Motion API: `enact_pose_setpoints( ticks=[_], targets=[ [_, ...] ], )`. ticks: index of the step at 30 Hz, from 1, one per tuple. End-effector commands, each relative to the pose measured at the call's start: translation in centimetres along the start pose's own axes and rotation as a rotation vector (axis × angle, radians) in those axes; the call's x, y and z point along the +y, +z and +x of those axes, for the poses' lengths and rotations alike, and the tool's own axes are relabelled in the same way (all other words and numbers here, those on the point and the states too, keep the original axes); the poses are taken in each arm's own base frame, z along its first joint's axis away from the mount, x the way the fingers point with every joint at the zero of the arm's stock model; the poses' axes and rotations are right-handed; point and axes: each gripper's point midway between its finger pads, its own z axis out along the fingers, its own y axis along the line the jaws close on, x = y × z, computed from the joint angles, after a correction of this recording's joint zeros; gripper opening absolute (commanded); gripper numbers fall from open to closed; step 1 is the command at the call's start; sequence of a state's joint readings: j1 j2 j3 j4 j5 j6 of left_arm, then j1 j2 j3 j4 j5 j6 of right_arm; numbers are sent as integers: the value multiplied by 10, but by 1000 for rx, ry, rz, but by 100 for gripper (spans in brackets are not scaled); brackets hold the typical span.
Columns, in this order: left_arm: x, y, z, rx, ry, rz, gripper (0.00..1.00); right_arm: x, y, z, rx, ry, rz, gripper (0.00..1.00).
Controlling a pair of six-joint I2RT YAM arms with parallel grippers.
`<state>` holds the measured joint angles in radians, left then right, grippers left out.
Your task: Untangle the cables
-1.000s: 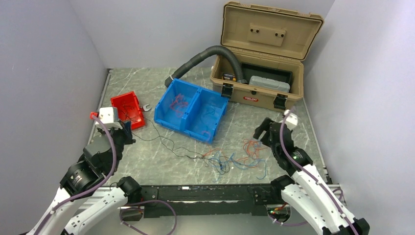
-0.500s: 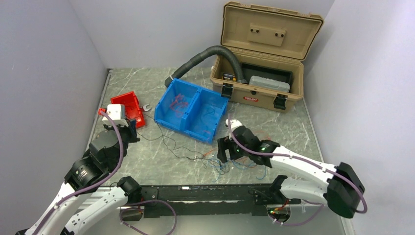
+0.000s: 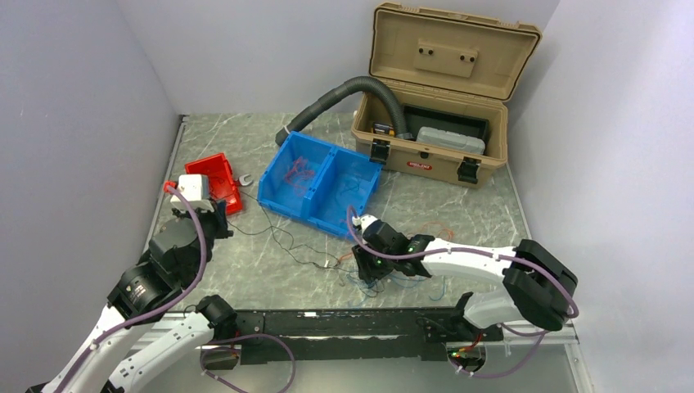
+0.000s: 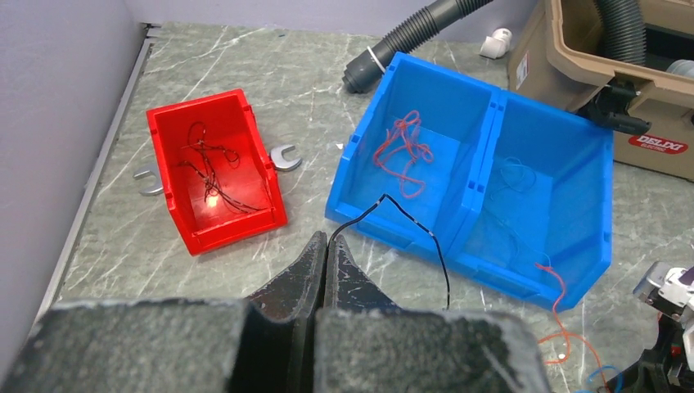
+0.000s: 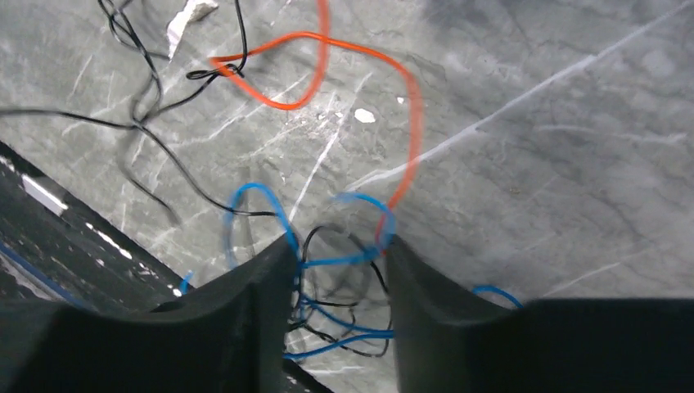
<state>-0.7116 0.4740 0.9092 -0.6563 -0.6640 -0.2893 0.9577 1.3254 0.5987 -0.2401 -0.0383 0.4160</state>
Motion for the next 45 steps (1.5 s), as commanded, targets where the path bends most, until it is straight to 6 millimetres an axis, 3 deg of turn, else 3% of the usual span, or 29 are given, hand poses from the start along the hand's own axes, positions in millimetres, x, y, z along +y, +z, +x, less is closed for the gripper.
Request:
enact_pose_setpoints(
  ticks=[1,2,4,9,14,19,25,31,36,39,42,43,44,45],
  targets=[
    [13,-5,-12,-39,-9,-56,0,-9,-3,-29,-97,46,100,27],
    [17,-5,-12,-40,-9,-75,0,-18,-7,-32,-121,67,156,14],
    [27,-8,-15,-51,-9,-122,0,-43,-22,-37,-193,129,291,0],
    [66,-23,-23,-79,1,-309,0,-108,-73,-41,-378,386,568,0],
    [104,-47,-32,-117,-19,-496,0,-177,-122,-19,-533,748,743,0],
    [131,-70,-35,-171,-105,-601,0,-215,-165,-6,-690,988,857,0],
    [136,-75,-35,-201,-136,-599,0,-241,-195,15,-714,1156,1019,0],
    [145,-83,-31,-190,-157,-641,0,-254,-201,21,-744,1236,1018,0],
    [111,-56,-31,-164,-84,-469,0,-250,-194,3,-717,1140,931,0],
    [76,-38,-28,-149,-41,-279,0,-243,-187,-14,-666,1014,843,0],
    [60,-30,-28,-145,-22,-211,0,-236,-179,-24,-628,929,774,1],
    [53,-27,-28,-136,-7,-180,0,-233,-177,-31,-620,881,736,22],
    [46,-24,-28,-124,9,-149,0,-227,-173,-37,-604,830,687,53],
    [38,-21,-27,-115,20,-116,0,-218,-167,-47,-594,776,613,77]
  ],
)
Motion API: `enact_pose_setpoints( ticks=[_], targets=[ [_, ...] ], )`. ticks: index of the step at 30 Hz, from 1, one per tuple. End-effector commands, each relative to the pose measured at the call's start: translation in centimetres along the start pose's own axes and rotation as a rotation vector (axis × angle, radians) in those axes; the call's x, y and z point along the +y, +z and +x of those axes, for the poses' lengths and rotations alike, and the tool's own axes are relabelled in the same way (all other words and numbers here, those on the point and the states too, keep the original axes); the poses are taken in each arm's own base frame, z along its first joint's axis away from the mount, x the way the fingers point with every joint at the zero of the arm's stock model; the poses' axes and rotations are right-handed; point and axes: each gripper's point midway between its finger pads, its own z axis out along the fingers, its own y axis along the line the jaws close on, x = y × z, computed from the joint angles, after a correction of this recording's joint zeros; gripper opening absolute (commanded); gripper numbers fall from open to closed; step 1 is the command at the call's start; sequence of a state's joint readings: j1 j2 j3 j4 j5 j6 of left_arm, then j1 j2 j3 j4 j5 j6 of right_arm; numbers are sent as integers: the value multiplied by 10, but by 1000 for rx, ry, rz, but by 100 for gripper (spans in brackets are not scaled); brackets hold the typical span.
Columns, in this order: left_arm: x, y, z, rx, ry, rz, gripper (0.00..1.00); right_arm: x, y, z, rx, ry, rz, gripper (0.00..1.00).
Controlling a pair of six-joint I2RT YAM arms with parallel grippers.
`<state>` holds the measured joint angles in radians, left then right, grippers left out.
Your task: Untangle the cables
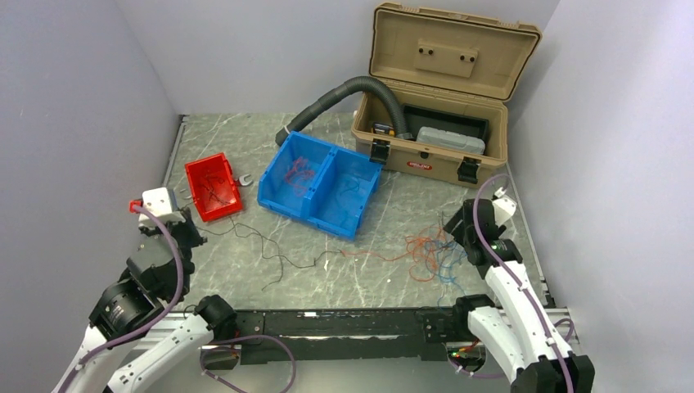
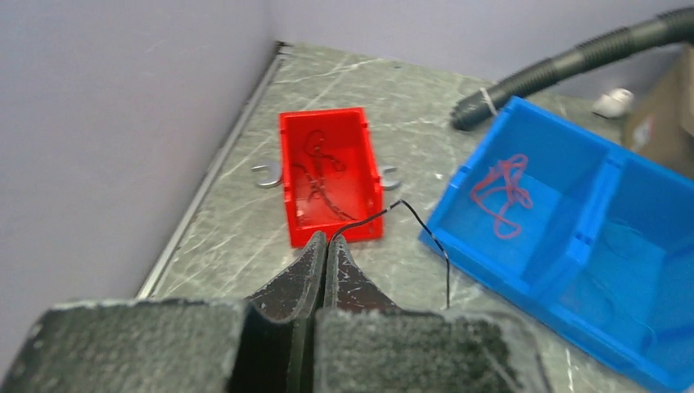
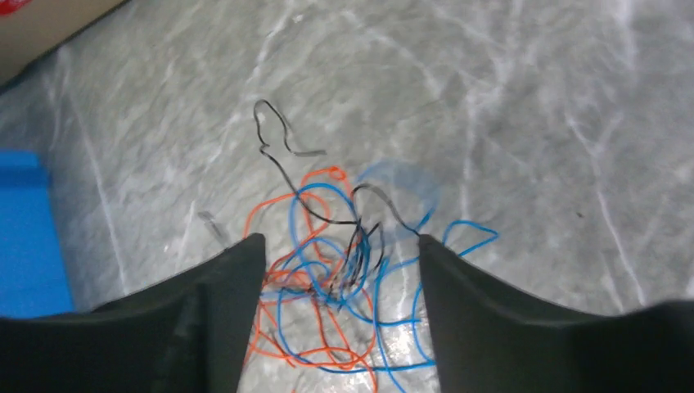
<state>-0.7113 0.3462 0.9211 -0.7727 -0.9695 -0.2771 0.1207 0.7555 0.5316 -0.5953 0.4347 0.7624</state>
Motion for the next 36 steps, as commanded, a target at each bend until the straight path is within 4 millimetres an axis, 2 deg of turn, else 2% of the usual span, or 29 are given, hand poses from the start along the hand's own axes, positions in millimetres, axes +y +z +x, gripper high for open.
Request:
enact_pose_setpoints(
  ticks=[1,5,9,12,15,18,22,30,33,34,35,36],
  targets=[
    [-48,2,-14,-11,27,211,0,65,-20,-6,47,-198,-357,89],
    [-61,7,-11,17,52,240,0,112,-53,23,140,-366,-675,91],
    [-67,9,-12,19,54,247,0,143,-82,55,169,-573,-795,90],
    [-68,10,-16,11,54,248,0,164,-101,88,234,-690,-914,86],
    [-69,10,-18,10,53,246,0,177,-106,116,274,-782,-941,85],
    [-69,10,-17,15,58,249,0,186,-104,141,294,-863,-937,82],
    [-66,10,-15,22,66,235,0,191,-95,164,308,-922,-922,79],
    [-62,9,-16,12,64,229,0,180,-62,187,340,-953,-778,66],
    [-63,9,-15,19,71,233,0,177,-61,189,348,-948,-769,49],
    [-64,9,-14,22,76,235,0,177,-64,187,347,-944,-770,34],
    [-65,10,-14,24,78,237,0,178,-67,182,339,-934,-776,14],
    [-68,10,-14,26,81,246,0,181,-72,176,326,-918,-783,0]
  ],
)
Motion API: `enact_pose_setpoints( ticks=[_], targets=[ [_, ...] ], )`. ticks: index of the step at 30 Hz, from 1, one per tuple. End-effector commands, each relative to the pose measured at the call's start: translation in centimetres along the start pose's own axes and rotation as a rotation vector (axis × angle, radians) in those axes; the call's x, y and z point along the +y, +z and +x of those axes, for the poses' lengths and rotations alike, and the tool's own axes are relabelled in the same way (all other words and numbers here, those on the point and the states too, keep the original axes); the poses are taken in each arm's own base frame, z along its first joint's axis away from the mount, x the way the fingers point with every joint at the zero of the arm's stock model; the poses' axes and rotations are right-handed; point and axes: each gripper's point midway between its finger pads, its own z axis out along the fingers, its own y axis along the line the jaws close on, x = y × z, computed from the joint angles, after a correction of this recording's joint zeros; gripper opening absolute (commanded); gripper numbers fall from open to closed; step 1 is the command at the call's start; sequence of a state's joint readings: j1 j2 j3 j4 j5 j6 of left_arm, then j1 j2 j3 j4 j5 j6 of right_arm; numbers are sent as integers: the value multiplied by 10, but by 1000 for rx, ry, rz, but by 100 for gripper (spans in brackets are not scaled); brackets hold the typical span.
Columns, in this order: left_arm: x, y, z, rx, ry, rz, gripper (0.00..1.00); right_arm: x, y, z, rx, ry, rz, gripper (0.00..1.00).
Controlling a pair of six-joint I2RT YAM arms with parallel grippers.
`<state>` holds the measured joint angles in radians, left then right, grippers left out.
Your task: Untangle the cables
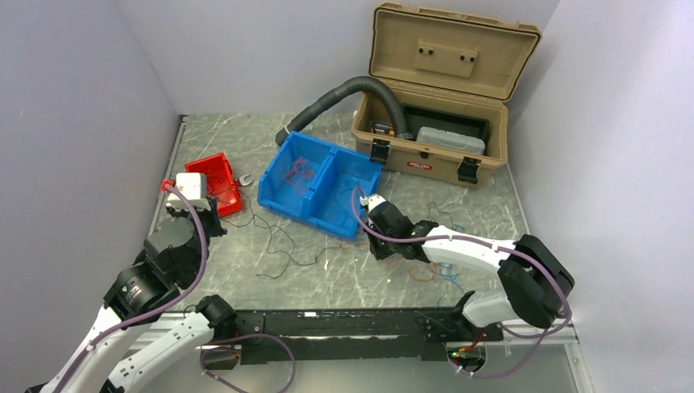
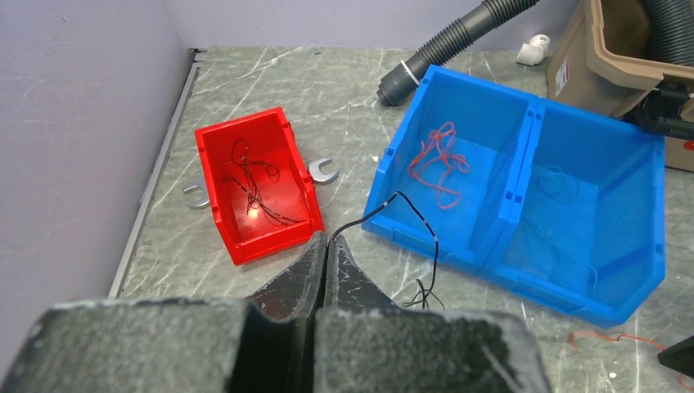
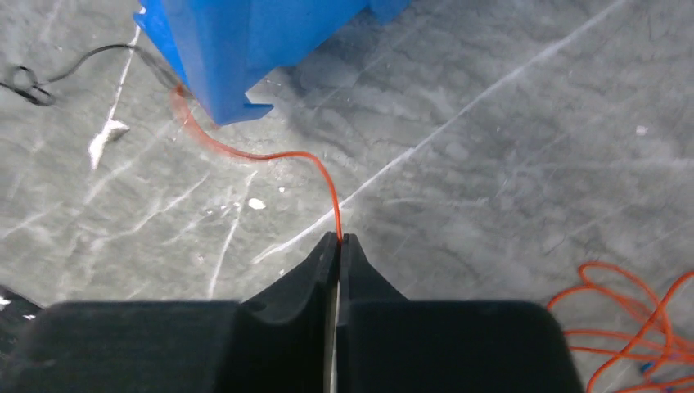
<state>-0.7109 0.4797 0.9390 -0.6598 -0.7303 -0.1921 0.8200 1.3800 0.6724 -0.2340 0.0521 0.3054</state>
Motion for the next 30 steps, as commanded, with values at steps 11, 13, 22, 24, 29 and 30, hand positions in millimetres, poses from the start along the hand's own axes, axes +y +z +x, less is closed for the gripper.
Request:
enact_pose_setpoints(
  ticks=[11,13,22,24,29,30],
  targets=[
    [-81,7,4,46,83,381,28,29,-119,-105,-381,18,-129,0],
    [-109,1,13,76,105,534,71,35,-133,-113,-409,10,-156,0],
    [-193,-8,45,181,-7,896,99,39,-165,-131,-481,16,-181,0],
    [-194,-3,51,186,-31,874,99,20,-164,-128,-475,65,-83,0],
    [-140,30,85,375,-10,459,99,-59,-155,-98,-452,312,337,0],
    [-124,33,96,432,-1,355,99,-76,-155,-88,-452,375,419,0]
  ],
)
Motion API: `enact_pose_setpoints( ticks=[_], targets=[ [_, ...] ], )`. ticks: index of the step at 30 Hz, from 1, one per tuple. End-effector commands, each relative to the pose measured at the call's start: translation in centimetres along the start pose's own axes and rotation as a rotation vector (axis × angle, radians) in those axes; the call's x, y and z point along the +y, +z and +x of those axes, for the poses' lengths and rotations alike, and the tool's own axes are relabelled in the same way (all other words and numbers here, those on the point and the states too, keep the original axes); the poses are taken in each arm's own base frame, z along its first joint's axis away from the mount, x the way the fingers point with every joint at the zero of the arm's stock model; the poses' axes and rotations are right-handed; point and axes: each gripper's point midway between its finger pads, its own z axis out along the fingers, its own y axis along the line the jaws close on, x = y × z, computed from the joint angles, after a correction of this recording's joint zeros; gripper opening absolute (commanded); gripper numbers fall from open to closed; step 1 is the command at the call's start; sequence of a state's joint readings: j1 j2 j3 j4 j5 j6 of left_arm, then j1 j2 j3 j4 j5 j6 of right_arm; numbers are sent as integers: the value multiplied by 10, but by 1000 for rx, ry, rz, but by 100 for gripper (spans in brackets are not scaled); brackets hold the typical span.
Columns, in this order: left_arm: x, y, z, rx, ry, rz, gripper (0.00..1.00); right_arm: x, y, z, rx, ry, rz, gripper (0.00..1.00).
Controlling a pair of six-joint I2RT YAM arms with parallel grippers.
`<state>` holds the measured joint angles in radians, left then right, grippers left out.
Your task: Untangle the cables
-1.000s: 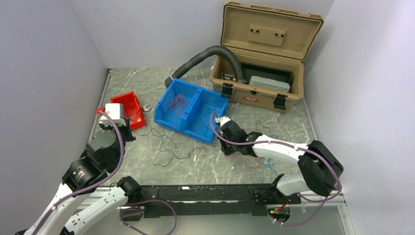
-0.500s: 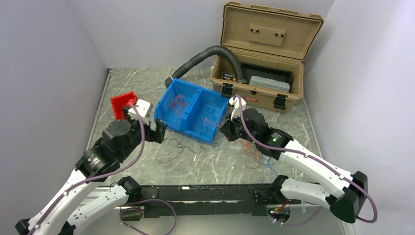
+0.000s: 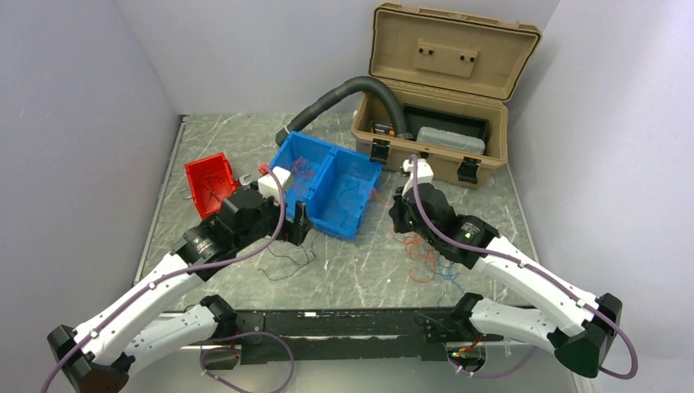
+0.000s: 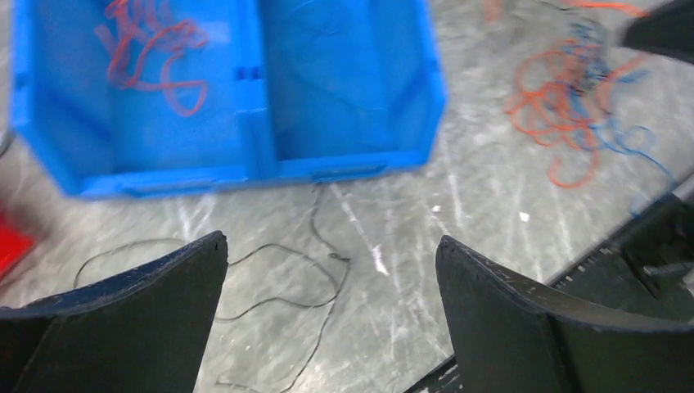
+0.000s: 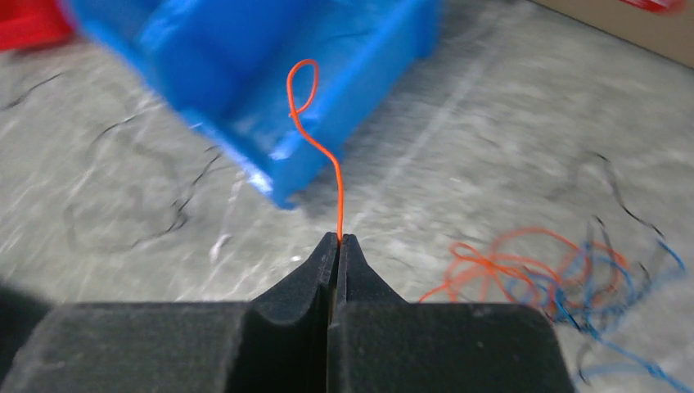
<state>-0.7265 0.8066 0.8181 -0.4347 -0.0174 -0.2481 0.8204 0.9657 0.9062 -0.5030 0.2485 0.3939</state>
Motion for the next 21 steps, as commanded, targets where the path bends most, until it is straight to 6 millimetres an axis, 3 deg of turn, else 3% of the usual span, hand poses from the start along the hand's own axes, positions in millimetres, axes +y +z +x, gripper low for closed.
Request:
enact_pose_setpoints(
  ticks=[1,2,4,5,6,10,14,21],
  targets=[
    [56,-17,13,109,-139,-385,99,-89,-16,12,-71,193,477,0],
    [65,-24,23,157,-167,-463,100,-102,-17,19,-75,233,533,16],
    [75,-30,42,223,-234,-552,99,-117,-16,31,-61,299,560,73],
    [75,-30,49,240,-273,-556,99,-121,-15,35,-62,330,556,93],
    [73,-28,57,247,-314,-542,99,-122,-13,37,-63,353,537,99],
    [65,-17,79,220,-464,-461,100,-92,-3,28,-80,287,311,100],
    [74,-5,105,265,-548,-491,99,-62,5,19,-75,220,130,100],
    [106,21,124,168,-621,-598,98,-45,2,8,-108,192,28,100]
  ],
)
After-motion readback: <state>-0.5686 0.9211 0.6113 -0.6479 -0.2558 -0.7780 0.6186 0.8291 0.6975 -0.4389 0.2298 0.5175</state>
